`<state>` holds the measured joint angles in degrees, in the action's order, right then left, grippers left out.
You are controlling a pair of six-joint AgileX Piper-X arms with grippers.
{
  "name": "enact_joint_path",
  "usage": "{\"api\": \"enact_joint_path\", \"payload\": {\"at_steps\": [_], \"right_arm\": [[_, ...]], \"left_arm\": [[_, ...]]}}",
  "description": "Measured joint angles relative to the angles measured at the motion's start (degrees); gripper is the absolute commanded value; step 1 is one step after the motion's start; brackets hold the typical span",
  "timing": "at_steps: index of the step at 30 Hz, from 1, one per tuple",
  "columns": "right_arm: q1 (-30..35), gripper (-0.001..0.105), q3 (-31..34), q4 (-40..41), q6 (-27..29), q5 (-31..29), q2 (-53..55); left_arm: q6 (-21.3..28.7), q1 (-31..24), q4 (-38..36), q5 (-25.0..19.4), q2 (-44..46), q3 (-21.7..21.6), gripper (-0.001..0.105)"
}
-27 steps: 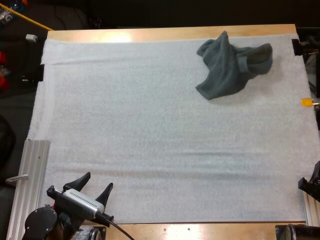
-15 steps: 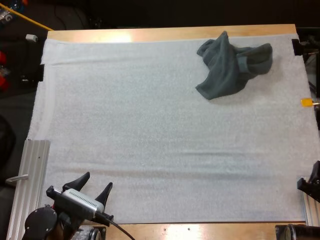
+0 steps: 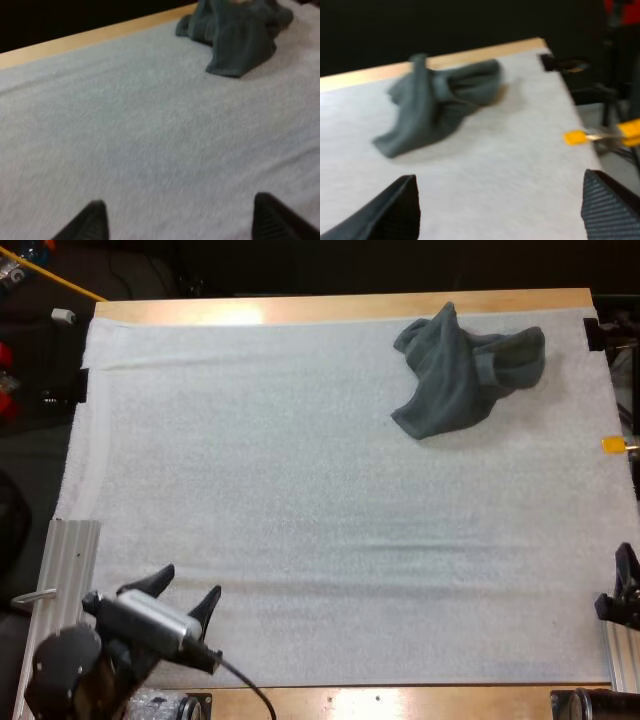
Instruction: Pick towel from pile, fold and stack
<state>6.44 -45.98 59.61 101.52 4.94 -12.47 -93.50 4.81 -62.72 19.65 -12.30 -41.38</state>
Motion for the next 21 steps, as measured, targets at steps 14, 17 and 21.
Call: {"api": "enact_joint_path", "payload": {"at_steps": [14, 17, 21], "right_arm": [[0.00, 0.065, -11.15, 3.61, -0.99, 22.01, -14.04], [0.00, 0.065, -11.15, 3.13, -2.34, 23.50, -16.43], [0.00, 0.065, -11.15, -1.62, -4.69, 23.96, -20.20]], "left_arm": [[0.23, 13.63, 3.90, 1.72, -10.58, -8.53, 0.058], [0.23, 14.06, 5.00, 1.84, -12.09, -9.15, 0.058], [0.23, 14.05, 6.51, 1.83, -13.39, -9.18, 0.058]]}}
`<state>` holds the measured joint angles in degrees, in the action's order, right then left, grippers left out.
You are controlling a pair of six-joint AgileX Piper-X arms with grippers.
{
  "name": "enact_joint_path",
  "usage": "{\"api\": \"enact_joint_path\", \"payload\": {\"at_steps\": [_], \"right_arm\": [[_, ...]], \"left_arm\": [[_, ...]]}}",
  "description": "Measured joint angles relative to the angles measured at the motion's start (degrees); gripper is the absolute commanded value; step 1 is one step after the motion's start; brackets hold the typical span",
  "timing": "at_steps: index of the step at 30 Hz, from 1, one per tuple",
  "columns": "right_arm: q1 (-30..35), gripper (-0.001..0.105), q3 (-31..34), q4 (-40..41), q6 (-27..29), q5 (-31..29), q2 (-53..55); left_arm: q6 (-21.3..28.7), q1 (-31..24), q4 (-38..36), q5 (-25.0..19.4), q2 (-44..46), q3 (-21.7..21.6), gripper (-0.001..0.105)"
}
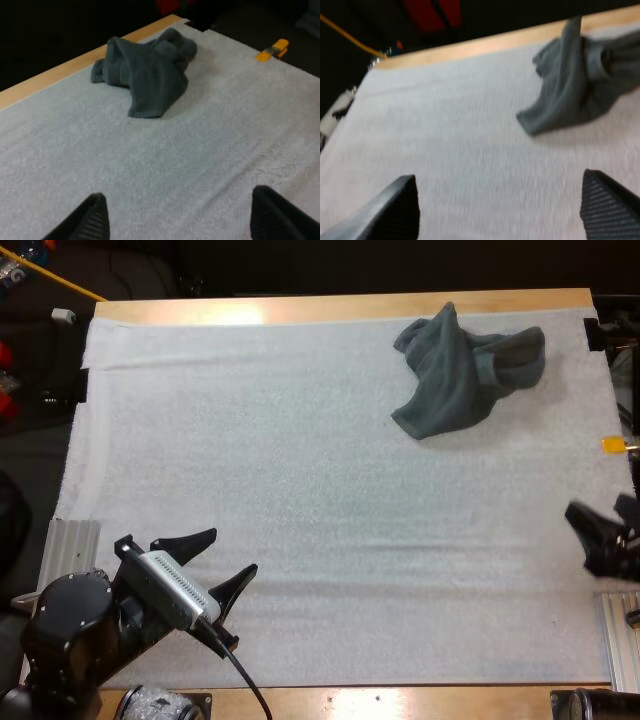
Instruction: Pick towel from pile, fold and stack
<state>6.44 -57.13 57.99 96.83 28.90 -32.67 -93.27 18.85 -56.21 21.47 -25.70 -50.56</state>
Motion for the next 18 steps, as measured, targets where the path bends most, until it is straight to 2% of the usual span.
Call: {"api": "enact_joint_path", "payload": {"at_steps": [5, 9, 12, 18], "right_arm": [[-0.20, 0.065, 0.00, -7.50, -4.73, 0.00, -5.90], [-3.48, 0.065, 0.00, -11.68, -8.06, -0.31, -11.77], [-8.67, 0.065, 0.00, -15.70, -10.72, -4.82, -16.64], [-18.43, 0.065, -0.96, -21.03, -14.86, -18.60, -27.18]], "left_arm": [[0.12, 0.00, 0.26, 0.00, -0.41, 0.00, 0.058], [0.12, 0.00, 0.26, 0.00, -0.41, 0.00, 0.058], [0.12, 0.00, 0.26, 0.00, -0.41, 0.00, 0.058], [0.12, 0.00, 0.26, 0.30, -0.41, 0.00, 0.058]]}}
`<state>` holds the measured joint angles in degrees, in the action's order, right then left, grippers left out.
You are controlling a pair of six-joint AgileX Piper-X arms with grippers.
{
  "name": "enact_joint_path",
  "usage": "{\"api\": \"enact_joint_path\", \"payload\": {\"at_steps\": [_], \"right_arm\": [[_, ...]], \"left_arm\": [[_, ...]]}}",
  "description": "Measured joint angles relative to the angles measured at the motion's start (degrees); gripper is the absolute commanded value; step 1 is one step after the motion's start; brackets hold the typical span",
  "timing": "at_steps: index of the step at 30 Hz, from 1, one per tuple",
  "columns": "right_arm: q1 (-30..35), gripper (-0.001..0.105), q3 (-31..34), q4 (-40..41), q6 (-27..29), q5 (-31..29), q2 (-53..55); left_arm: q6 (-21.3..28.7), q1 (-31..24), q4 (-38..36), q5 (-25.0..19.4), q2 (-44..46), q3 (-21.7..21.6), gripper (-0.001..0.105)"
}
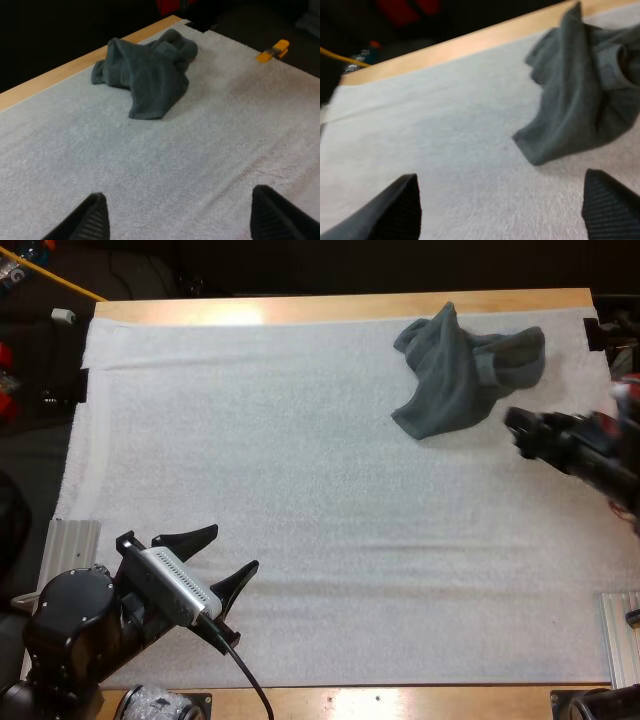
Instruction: Pick towel from pile, fold and stack
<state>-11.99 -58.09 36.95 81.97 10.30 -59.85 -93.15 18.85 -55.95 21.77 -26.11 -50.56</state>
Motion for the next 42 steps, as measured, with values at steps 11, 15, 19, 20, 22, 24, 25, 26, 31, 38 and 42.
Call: {"api": "enact_joint_path", "payload": {"at_steps": [11, 15, 19, 20, 22, 24, 25, 26, 31, 38, 42], "right_arm": [[-5.59, 0.065, -7.63, -3.36, -4.70, -11.16, -21.59], [-5.59, 0.065, -11.53, -3.39, -6.22, -12.75, -29.02], [-5.59, 0.065, -15.49, -3.53, -6.27, -13.41, -36.16], [-5.59, 0.065, -16.37, -3.53, -6.29, -13.99, -37.91], [-5.59, 0.065, -18.30, -3.53, -6.28, -15.06, -40.97], [-5.59, 0.065, -20.19, -3.53, -6.28, -15.49, -43.92], [-5.59, 0.065, -21.28, -3.53, -6.28, -15.85, -45.35], [-5.59, 0.065, -22.27, -3.53, -6.28, -16.30, -46.56], [-5.59, 0.057, -25.53, -2.15, -6.28, -20.17, -51.69], [-5.59, 0.049, -25.64, -1.43, -6.28, -21.48, -56.12], [-5.59, 0.024, -25.64, -0.80, -6.28, -19.03, -57.29]], "left_arm": [[0.00, 0.00, 0.00, 3.52, 0.00, 0.00, 0.058], [0.00, 0.00, 0.00, 3.59, 0.00, 0.00, 0.058], [0.00, 0.00, 0.00, 4.31, 0.00, 0.00, 0.058], [0.00, 0.00, 0.00, 4.76, 0.00, 0.00, 0.058], [0.00, 0.00, 0.00, 5.91, 0.00, 0.00, 0.058], [0.00, 0.00, 0.00, 6.71, 0.00, 0.00, 0.058], [0.00, 0.00, 0.00, 6.86, 0.00, 0.00, 0.058], [0.00, 0.00, 0.00, 6.91, 0.00, 0.00, 0.058], [0.00, 0.00, 0.00, 7.06, 0.00, 0.00, 0.058], [0.00, 0.00, 0.00, 9.00, 0.00, 0.00, 0.058], [-0.18, 0.00, 0.00, 9.71, 0.00, 0.00, 0.058]]}}
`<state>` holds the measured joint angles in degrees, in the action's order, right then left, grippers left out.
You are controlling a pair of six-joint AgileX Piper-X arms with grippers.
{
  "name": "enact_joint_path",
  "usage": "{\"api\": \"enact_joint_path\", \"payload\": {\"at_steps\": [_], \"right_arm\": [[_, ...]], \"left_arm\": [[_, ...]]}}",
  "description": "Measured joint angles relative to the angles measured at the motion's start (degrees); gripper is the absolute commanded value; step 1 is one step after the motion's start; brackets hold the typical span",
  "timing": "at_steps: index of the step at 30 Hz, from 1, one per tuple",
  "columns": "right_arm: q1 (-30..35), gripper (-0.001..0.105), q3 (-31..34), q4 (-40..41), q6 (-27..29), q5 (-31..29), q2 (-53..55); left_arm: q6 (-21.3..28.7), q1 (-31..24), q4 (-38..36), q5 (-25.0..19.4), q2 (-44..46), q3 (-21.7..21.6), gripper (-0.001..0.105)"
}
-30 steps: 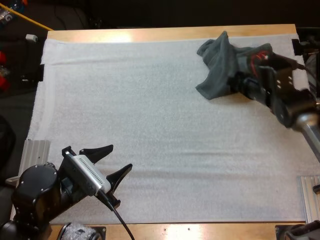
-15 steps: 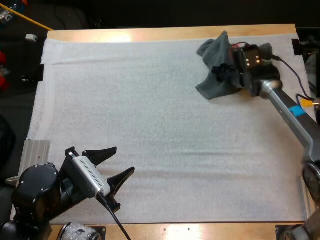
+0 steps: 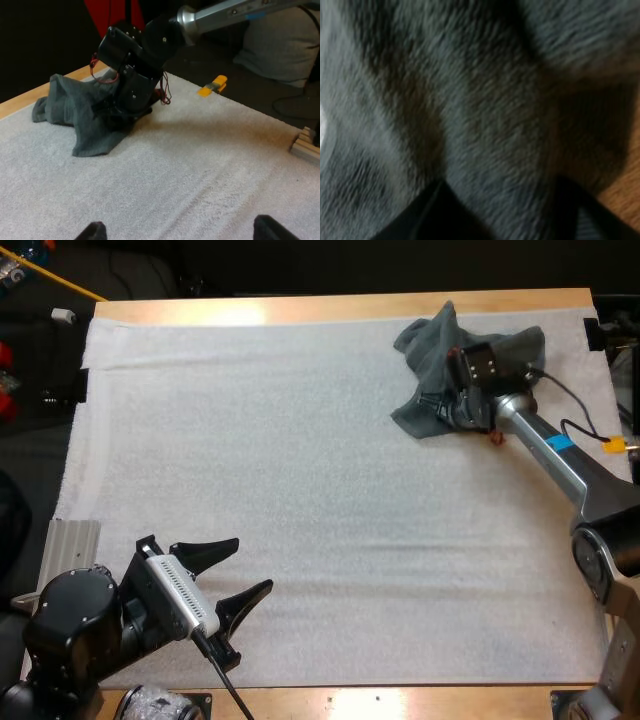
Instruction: Pick towel from pile, fold and stack
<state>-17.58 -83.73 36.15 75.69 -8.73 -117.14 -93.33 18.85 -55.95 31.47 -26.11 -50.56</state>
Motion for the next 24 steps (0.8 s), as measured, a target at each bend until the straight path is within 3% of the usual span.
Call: {"api": "enact_joint_path", "payload": {"at_steps": [2, 3, 10, 17, 24], "right_arm": [[0.00, 0.005, 0.00, 0.04, 0.97, 1.37, 0.16], [0.00, 0.000, 0.00, 0.04, 1.55, 1.98, 0.46], [0.12, 0.000, 0.00, 0.04, 7.22, 3.12, 7.15], [-0.74, 0.000, 0.00, 0.91, 14.31, 3.12, 20.89], [-1.62, 0.000, 0.00, 5.13, 15.17, 3.27, 32.60]], "left_arm": [[0.00, 0.00, 0.00, 0.07, 0.00, 0.00, 0.058], [0.00, 0.00, 0.00, 0.06, 0.00, 0.00, 0.058], [0.00, 0.00, 0.00, 0.06, 0.00, 0.00, 0.058], [0.00, 0.00, 0.00, 0.06, 0.00, 0.00, 0.058], [0.00, 0.00, 0.00, 0.06, 0.00, 0.00, 0.058]]}}
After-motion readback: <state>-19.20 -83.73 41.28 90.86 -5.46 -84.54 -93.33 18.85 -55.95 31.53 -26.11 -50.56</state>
